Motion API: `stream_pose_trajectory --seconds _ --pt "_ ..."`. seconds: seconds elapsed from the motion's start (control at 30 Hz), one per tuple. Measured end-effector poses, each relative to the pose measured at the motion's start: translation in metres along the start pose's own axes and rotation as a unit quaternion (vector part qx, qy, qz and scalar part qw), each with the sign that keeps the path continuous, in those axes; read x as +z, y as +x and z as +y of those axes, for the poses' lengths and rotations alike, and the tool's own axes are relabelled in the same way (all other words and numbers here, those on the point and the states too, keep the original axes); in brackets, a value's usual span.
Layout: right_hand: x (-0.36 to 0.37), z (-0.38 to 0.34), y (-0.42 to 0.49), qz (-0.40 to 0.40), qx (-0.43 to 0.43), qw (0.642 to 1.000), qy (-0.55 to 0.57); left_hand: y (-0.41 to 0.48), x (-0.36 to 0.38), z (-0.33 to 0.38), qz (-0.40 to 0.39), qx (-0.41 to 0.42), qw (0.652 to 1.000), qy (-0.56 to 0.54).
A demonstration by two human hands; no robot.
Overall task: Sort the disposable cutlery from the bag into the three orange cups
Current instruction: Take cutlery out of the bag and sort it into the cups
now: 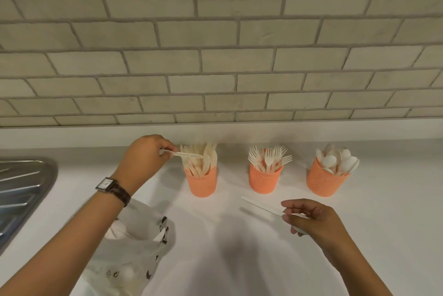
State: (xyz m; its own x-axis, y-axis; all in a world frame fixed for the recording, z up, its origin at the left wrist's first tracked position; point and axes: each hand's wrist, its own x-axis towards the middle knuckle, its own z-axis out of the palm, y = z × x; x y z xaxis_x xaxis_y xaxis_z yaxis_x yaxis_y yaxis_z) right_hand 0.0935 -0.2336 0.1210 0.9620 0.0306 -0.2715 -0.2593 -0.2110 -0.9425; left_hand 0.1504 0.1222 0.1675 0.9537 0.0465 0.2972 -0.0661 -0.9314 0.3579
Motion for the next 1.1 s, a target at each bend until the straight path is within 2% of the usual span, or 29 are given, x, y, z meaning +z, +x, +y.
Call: stream_pose_trajectory --seconds 0.1,0.23,0.27,0.33,0.4,0.43,0.47,0.57,0.67,0.77,0.9,1.03,1.1 --pt "0.000 -0.001 -0.002 0.019 0.002 0.999 0.027 0.007 0.010 0.001 -0.022 0.064 0.993 0.094" --pt "-0.002 -0.001 -0.003 0.061 0.004 0.997 0.048 0.018 0.028 0.004 -0.032 0.133 0.967 0.216" --pt "-0.003 0.000 -0.003 0.063 0.009 0.996 0.057 0.023 0.033 0.009 -0.053 0.147 0.956 0.249" --pt "-0.006 0.000 -0.003 0.044 0.024 0.994 0.092 0.032 0.049 0.020 -0.155 0.144 0.929 0.305" --pt "-0.013 -0.002 -0.004 0.025 0.037 0.992 0.121 0.034 0.063 0.026 -0.224 0.124 0.928 0.271" --pt "-0.017 -0.003 -0.005 0.028 0.032 0.992 0.117 0.032 0.069 0.025 -0.213 0.139 0.936 0.243" --pt "-0.023 -0.005 -0.005 0.042 0.018 0.994 0.103 0.029 0.076 0.021 -0.154 0.169 0.951 0.211" --pt "-0.046 -0.018 -0.003 0.127 -0.046 0.988 0.076 0.018 0.077 0.027 -0.005 0.142 0.985 0.098" --pt "-0.077 -0.035 0.004 0.245 -0.142 0.959 0.015 0.004 0.071 0.062 0.041 0.099 0.994 -0.004" --pt "-0.106 -0.055 0.020 0.305 -0.237 0.920 -0.067 -0.019 0.076 0.102 0.041 0.092 0.990 -0.093" --pt "-0.129 -0.055 0.061 0.308 -0.274 0.897 -0.161 -0.047 0.093 0.140 0.036 0.094 0.979 -0.175" --pt "-0.131 -0.011 0.101 0.236 -0.215 0.915 -0.249 -0.075 0.100 0.148 0.058 0.032 0.974 -0.218" --pt "-0.132 0.011 0.112 0.215 -0.201 0.897 -0.330 -0.091 0.096 0.140 0.068 -0.006 0.975 -0.213"
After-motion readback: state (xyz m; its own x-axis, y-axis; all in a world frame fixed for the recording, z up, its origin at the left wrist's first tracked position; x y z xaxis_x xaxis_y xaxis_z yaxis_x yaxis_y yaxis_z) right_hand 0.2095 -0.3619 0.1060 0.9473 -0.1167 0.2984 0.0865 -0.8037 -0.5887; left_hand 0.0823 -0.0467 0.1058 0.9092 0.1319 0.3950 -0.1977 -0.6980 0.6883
